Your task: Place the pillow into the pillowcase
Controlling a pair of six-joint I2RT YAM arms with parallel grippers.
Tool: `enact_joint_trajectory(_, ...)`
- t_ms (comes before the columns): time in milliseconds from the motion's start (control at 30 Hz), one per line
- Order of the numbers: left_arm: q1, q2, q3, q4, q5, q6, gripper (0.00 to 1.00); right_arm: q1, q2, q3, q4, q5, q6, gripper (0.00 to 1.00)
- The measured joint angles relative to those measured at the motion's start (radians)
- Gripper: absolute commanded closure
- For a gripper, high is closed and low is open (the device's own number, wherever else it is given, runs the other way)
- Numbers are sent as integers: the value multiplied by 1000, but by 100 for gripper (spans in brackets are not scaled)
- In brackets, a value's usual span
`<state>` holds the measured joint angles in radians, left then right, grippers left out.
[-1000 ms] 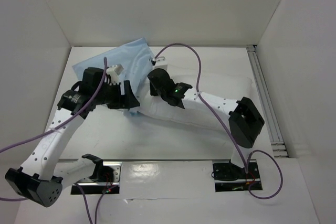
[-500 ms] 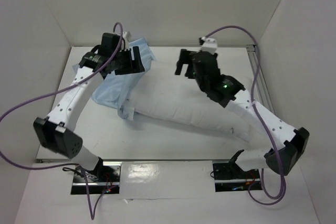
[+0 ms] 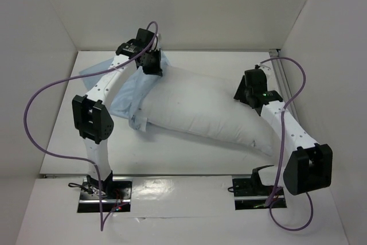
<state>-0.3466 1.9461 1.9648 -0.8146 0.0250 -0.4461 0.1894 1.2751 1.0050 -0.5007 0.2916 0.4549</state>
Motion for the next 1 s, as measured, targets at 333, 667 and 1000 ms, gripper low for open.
enact_joint_trajectory(333, -72, 50, 184, -77, 143, 27, 100, 94, -101, -42, 64, -82, 40, 100)
enact_joint_trajectory(667, -204, 67, 288, -130, 203, 52, 100, 509, -254, -118, -71, 72, 223, 100)
enact_joint_trajectory(1000, -223, 23, 97, -196, 16, 81, 22, 605, -320, -209, 48, 100, 323, 100)
